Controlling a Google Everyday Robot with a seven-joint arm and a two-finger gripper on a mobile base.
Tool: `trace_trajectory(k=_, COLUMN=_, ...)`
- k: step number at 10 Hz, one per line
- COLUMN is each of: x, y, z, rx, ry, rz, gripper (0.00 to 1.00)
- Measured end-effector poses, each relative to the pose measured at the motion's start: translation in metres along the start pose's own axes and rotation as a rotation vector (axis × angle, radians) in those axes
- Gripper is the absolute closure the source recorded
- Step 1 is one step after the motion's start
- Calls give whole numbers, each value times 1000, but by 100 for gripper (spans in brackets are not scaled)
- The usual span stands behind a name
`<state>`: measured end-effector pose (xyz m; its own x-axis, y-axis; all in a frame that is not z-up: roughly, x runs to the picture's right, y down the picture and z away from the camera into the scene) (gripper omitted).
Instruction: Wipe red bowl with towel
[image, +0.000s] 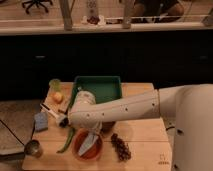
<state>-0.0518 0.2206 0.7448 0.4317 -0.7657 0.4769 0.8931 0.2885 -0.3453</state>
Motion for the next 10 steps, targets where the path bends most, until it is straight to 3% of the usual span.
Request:
trace_trajectory(k=3, x=-7, y=-26, z=-9, rx=21, ry=-5, rz=-71, gripper=97)
trace_trajectory(k=6, x=-22, y=-35, z=-9, rx=31, ry=-49, rz=-147, gripper=97)
trace_trajectory(k=8, x=-28, y=-26, z=-7, rx=25, ry=-68, rz=-152, gripper=97)
trace_trajectory(k=10, x=-26, y=-4, z=-7, rx=-3, ry=-85, rz=-134, gripper=97)
